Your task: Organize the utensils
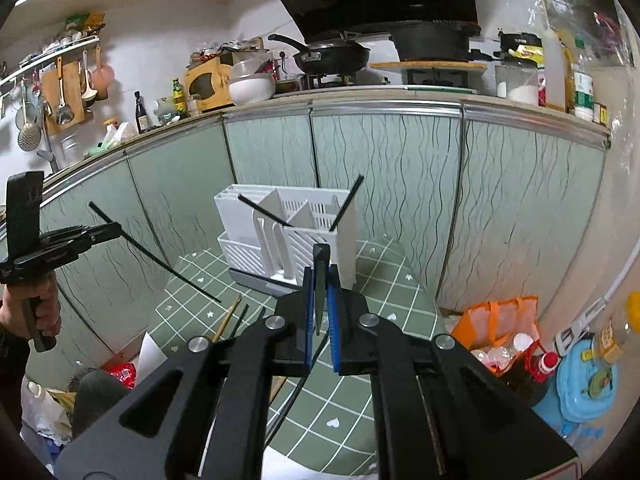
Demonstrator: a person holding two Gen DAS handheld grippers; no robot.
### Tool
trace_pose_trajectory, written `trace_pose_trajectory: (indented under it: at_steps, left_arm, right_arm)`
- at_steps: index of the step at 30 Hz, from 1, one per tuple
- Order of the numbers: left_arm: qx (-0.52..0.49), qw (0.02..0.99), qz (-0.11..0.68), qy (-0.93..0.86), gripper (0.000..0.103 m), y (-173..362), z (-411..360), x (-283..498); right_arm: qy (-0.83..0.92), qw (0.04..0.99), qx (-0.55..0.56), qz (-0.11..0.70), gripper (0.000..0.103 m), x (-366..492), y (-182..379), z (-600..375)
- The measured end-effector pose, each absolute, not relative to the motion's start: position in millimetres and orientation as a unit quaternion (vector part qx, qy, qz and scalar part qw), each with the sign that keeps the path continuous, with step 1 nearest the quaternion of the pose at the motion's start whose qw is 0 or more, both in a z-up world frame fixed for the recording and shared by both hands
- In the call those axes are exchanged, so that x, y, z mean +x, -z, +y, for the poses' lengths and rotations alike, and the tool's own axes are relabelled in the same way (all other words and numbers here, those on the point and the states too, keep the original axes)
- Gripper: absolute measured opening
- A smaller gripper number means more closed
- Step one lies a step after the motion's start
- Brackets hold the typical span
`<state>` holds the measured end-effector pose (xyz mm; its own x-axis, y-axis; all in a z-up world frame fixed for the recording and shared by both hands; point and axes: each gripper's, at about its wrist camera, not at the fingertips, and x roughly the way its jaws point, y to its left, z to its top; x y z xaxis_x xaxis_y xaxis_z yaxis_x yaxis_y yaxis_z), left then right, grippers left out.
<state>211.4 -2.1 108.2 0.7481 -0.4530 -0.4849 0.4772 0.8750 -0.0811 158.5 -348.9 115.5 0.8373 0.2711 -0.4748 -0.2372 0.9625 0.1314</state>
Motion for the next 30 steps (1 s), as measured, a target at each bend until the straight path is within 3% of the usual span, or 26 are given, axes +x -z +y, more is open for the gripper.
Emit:
trace_pose_trajectory:
  at_steps: [19, 30]
  left_arm:
    - [0.004, 0.930, 0.213, 0.300, 0.008, -180.4, -60.6, 274.4]
    - [0.005, 0.923, 0.219, 0.315, 0.008, -177.3, -90.6, 322.8]
  right_arm:
    - [-0.152, 0.965, 0.038, 0.209, 0.006, 214.2, -193.1, -348.9]
    - [-0.149, 0.963, 0.067, 0.214, 0.006, 269.4, -184.5, -362.6]
